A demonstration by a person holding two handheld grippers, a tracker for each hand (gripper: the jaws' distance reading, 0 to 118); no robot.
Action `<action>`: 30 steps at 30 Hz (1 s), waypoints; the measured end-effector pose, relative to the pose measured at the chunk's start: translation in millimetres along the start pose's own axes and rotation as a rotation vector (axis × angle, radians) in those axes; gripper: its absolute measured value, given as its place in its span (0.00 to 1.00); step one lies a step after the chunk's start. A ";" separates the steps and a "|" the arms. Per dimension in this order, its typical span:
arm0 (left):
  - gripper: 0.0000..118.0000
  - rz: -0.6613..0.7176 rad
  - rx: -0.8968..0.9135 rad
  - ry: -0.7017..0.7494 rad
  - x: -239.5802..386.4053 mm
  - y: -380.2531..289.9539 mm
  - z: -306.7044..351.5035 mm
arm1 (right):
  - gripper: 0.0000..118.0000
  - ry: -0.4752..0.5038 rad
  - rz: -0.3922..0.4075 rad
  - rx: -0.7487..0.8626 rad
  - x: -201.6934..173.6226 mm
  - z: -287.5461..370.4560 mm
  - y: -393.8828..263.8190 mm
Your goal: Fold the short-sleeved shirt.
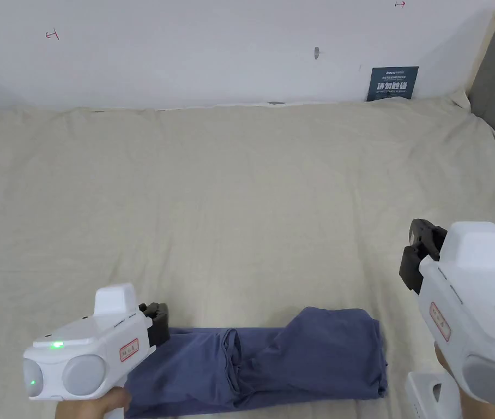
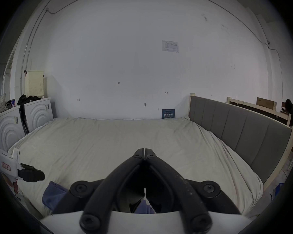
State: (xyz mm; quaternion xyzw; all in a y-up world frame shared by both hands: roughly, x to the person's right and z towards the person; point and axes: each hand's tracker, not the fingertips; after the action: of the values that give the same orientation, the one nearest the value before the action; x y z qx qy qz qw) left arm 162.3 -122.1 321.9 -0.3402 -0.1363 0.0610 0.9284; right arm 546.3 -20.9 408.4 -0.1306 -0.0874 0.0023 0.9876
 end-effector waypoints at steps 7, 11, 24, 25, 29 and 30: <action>0.00 -0.044 -0.096 0.020 13.8 -38.6 -31.9 | 0.01 0.001 -0.005 -0.012 1.3 -1.2 -2.5; 0.00 -0.066 -0.142 -0.017 40.9 -56.9 -52.1 | 0.01 -0.008 0.000 -0.020 6.3 -1.7 -3.6; 0.00 -0.159 -0.235 -0.004 85.9 -80.7 -98.9 | 0.01 -0.054 -0.005 -0.049 27.8 -2.9 -8.6; 0.00 -0.138 -0.251 -0.023 82.3 -75.3 -96.1 | 0.01 -0.054 -0.007 -0.050 28.1 -3.1 -8.2; 0.00 -0.016 -0.214 -0.160 63.1 -47.6 -67.9 | 0.01 -0.049 -0.003 -0.042 25.7 -1.4 -4.6; 0.00 0.006 -0.187 -0.184 55.6 -38.7 -57.1 | 0.01 -0.047 -0.004 -0.039 24.5 -1.2 -3.7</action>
State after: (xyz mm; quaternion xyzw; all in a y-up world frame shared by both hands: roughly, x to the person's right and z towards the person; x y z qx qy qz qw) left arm 233.1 -175.2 317.0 -0.4189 -0.2251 0.0816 0.8759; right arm 570.6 -24.2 412.4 -0.1496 -0.1110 0.0018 0.9825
